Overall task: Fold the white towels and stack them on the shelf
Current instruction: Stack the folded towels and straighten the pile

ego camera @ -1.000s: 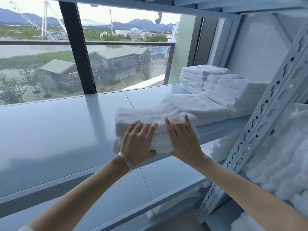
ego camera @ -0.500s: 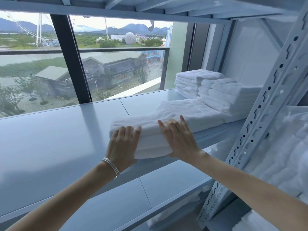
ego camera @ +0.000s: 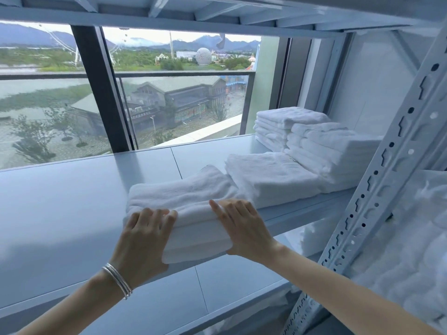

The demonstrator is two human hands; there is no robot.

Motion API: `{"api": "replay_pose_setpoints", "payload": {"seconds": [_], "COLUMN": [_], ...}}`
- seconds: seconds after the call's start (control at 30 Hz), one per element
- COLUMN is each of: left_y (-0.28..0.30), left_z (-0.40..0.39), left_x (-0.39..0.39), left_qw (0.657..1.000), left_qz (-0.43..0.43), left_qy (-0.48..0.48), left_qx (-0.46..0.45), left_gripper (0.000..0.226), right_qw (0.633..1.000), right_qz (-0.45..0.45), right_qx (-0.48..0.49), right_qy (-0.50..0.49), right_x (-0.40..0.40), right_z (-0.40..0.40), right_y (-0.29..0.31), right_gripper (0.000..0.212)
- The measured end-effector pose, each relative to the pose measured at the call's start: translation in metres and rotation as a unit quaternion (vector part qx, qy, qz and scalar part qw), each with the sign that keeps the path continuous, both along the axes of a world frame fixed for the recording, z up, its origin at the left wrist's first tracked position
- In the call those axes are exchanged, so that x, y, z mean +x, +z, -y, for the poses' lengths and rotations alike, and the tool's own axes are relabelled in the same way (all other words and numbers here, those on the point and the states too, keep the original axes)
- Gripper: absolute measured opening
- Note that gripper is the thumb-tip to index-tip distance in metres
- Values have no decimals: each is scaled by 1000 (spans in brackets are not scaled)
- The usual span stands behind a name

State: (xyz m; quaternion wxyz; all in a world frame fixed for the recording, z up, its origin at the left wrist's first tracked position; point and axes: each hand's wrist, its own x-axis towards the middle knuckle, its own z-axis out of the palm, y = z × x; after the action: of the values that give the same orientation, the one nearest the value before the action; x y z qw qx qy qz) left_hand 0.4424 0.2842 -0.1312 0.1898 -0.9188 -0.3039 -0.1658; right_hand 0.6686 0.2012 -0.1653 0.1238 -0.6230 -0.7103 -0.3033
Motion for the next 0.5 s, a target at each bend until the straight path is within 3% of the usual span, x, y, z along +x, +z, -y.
{"api": "replay_pose_setpoints", "payload": {"seconds": [0.1, 0.3, 0.5], "left_y": [1, -3, 8], "left_z": [1, -1, 6], "left_x": [3, -2, 0], "left_qw": [1000, 998, 996], "left_qz": [1, -29, 6], "left_qy": [6, 57, 90], "left_qx": [7, 6, 24], "left_gripper": [95, 119, 116], "right_qw": [999, 999, 998], "right_qz": [-11, -17, -17], "right_qx": [-29, -30, -3], "right_qy": [-11, 26, 52], "right_x": [6, 13, 25], "right_z": [-4, -13, -22], "right_y": [7, 12, 32], "right_gripper": [116, 113, 116]}}
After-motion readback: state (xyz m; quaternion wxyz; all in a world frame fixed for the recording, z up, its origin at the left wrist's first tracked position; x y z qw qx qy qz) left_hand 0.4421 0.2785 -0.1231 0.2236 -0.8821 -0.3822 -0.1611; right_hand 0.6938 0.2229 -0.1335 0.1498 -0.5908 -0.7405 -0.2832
